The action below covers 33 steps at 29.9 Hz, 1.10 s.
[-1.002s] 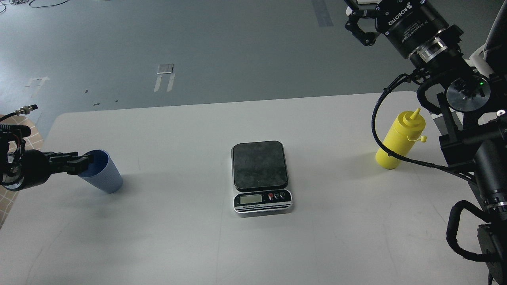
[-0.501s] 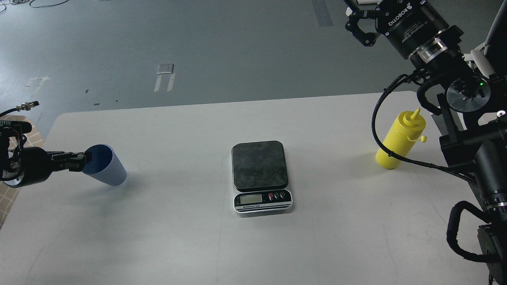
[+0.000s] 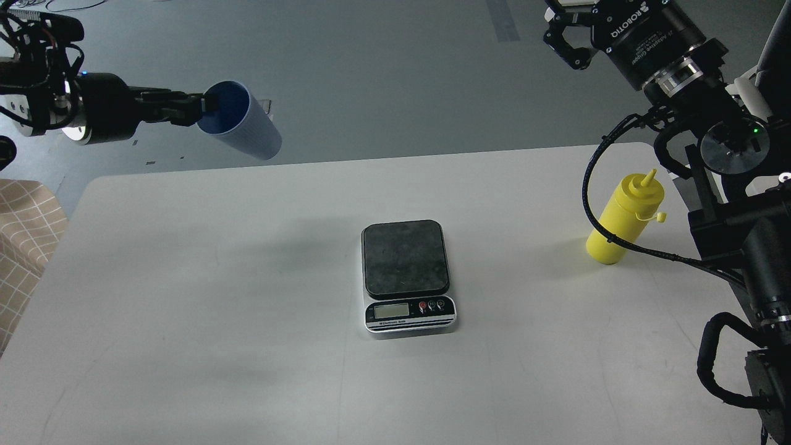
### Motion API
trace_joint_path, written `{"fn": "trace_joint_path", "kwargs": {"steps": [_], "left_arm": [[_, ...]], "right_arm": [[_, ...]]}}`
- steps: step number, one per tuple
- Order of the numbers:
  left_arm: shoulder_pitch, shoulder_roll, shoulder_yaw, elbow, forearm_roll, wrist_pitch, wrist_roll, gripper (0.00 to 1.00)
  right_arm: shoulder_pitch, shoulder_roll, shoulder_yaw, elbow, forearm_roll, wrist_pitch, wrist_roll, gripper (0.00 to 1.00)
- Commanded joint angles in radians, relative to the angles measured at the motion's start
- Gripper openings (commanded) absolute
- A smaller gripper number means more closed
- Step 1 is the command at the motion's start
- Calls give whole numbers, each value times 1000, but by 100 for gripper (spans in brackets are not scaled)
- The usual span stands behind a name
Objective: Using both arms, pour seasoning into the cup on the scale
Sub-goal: 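Lift the blue cup with the left gripper and carry it over the scale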
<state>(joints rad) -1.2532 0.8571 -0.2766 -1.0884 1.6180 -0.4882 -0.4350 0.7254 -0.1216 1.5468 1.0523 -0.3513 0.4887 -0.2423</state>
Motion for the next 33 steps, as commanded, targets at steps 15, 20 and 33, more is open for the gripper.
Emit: {"fn": "trace_joint_path", "kwargs": {"steps": [15, 20, 33], "left_arm": [[-9, -300, 103, -28, 13, 0, 24, 0], [1, -348, 122, -22, 22, 0, 30, 0], [15, -366, 207, 10, 56, 0, 56, 0]], "right_arm": [[12, -1, 18, -5, 0, 0, 0, 100], [12, -1, 18, -5, 0, 0, 0, 100], [12, -1, 19, -3, 0, 0, 0, 100]]}}
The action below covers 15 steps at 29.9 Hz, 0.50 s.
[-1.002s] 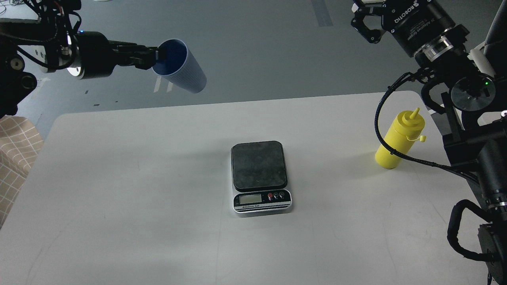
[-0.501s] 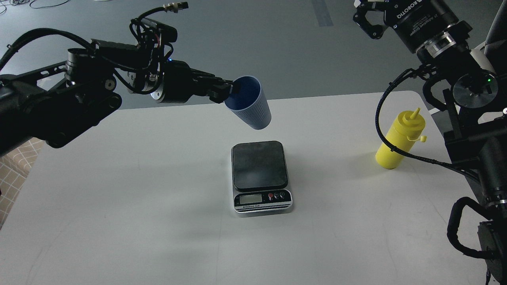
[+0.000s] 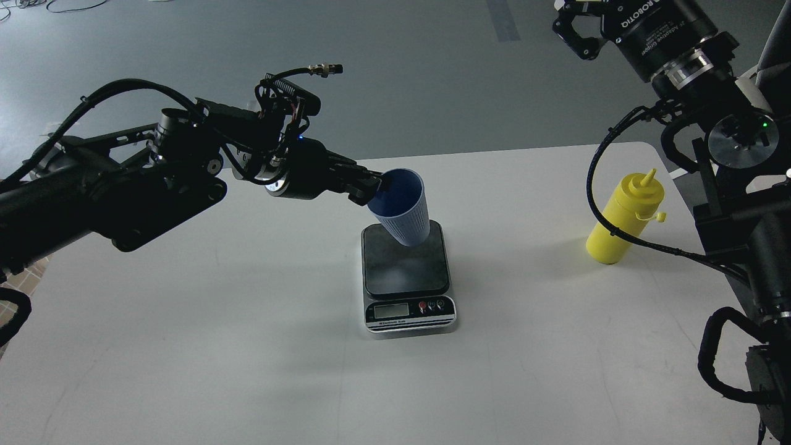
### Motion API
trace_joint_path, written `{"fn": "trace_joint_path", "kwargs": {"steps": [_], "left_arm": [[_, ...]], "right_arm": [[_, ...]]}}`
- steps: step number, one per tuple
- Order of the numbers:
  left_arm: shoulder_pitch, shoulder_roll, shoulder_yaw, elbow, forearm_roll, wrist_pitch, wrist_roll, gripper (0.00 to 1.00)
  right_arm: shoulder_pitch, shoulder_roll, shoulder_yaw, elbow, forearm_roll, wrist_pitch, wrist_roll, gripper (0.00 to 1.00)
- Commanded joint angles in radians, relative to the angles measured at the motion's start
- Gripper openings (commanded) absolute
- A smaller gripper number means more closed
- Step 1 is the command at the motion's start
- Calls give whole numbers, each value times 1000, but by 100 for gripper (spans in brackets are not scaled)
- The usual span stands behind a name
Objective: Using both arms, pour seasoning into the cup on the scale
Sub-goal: 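Lift the blue cup with the left gripper and carry it over the scale, then lower the blue cup onto the scale and open the left gripper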
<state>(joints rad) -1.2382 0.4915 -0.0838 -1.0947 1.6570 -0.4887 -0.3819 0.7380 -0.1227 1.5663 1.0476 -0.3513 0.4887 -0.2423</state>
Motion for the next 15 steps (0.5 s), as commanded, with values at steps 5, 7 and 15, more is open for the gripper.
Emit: {"fn": "trace_joint_path", "kwargs": {"steps": [5, 7, 15], "left_arm": [[5, -25, 16, 53, 18, 0, 3, 0], [13, -27, 16, 53, 20, 0, 8, 0], [34, -28, 16, 53, 20, 0, 23, 0]], "right_arm": [[-3, 0, 0, 2, 0, 0, 0, 100], [-3, 0, 0, 2, 0, 0, 0, 100], [-2, 0, 0, 2, 0, 0, 0, 100]]}}
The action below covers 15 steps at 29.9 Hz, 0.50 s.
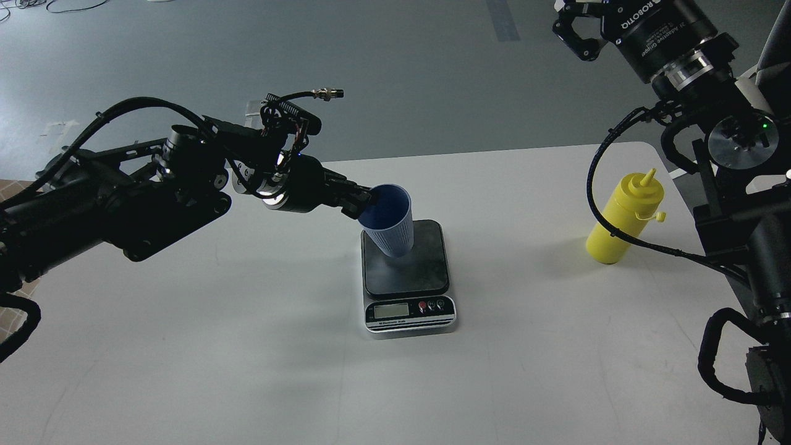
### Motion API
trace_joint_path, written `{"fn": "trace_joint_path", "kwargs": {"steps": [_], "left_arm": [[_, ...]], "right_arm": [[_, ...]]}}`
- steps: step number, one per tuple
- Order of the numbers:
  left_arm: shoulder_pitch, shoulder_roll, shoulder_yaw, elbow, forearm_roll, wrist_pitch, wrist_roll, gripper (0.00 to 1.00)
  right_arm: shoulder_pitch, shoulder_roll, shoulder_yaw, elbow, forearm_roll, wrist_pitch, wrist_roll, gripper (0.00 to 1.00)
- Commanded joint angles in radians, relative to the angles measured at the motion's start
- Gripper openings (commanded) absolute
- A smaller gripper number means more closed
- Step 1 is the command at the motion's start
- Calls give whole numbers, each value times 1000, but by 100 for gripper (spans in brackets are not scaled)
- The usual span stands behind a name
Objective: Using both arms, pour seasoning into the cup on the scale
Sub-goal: 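Lower the blue cup onto the scale and open the left gripper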
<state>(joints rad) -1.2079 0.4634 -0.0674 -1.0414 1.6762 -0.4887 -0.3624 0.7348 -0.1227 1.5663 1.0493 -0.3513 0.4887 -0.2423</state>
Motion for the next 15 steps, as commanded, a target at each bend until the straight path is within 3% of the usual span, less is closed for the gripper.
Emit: {"fn": "trace_joint_path", "kwargs": {"steps": [1, 15], "left_arm": [[5, 0, 0, 0, 0, 0, 3, 0], [5, -31, 0, 15, -1, 0, 5, 0]], "right_arm": [[0, 0, 0, 0, 0, 0, 0, 100], [2, 0, 0, 0, 0, 0, 0, 100]]}}
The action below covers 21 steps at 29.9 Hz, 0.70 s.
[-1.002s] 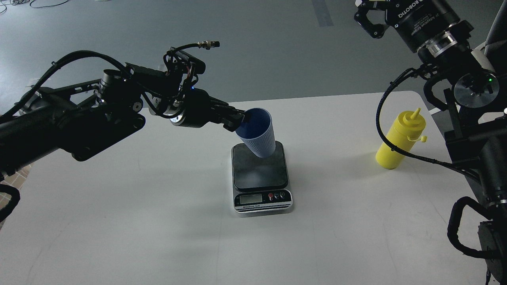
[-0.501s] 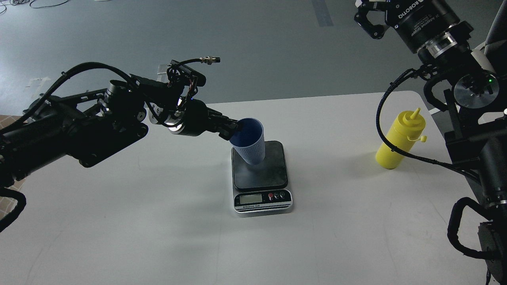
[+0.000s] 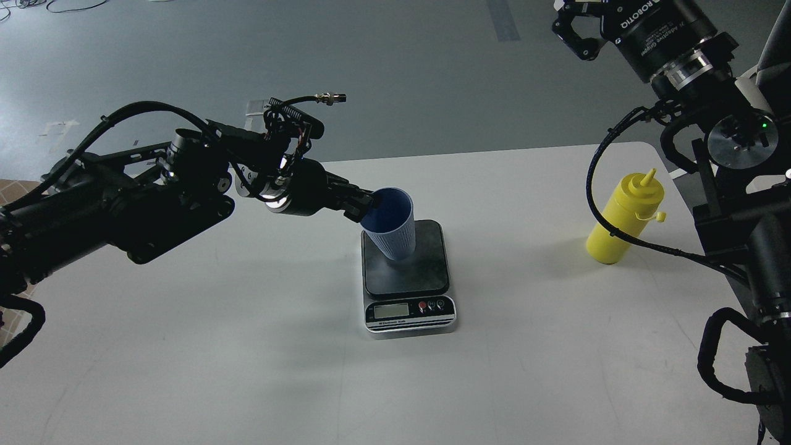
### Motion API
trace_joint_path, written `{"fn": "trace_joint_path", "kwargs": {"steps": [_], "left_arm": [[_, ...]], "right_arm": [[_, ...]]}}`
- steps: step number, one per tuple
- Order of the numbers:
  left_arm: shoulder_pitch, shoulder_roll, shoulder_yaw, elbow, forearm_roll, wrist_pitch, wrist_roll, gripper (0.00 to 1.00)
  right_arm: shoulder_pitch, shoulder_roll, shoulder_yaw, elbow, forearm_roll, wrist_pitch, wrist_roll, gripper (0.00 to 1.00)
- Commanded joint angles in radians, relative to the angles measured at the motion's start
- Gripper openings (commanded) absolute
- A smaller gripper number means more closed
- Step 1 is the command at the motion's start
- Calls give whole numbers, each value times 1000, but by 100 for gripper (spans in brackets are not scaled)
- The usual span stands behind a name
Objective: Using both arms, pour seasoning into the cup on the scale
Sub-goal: 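Lower the blue cup onto the scale and open the left gripper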
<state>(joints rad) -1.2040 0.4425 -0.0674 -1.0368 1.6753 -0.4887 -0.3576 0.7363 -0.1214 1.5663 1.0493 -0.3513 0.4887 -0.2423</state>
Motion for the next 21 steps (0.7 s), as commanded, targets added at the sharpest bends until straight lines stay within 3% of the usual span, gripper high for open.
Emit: {"fn": "trace_joint_path", "kwargs": {"steps": [1, 13, 17, 21], "left_arm": [[1, -11, 0, 14, 0, 0, 0, 0], [11, -11, 0, 15, 0, 0, 2, 0], [12, -18, 0, 17, 0, 0, 37, 0], [12, -19, 0, 17, 0, 0, 39, 0]], "right_arm": [[0, 0, 0, 0, 0, 0, 0, 100], [0, -1, 0, 0, 0, 0, 0, 100], [0, -1, 0, 0, 0, 0, 0, 100], [0, -1, 0, 0, 0, 0, 0, 100]]}}
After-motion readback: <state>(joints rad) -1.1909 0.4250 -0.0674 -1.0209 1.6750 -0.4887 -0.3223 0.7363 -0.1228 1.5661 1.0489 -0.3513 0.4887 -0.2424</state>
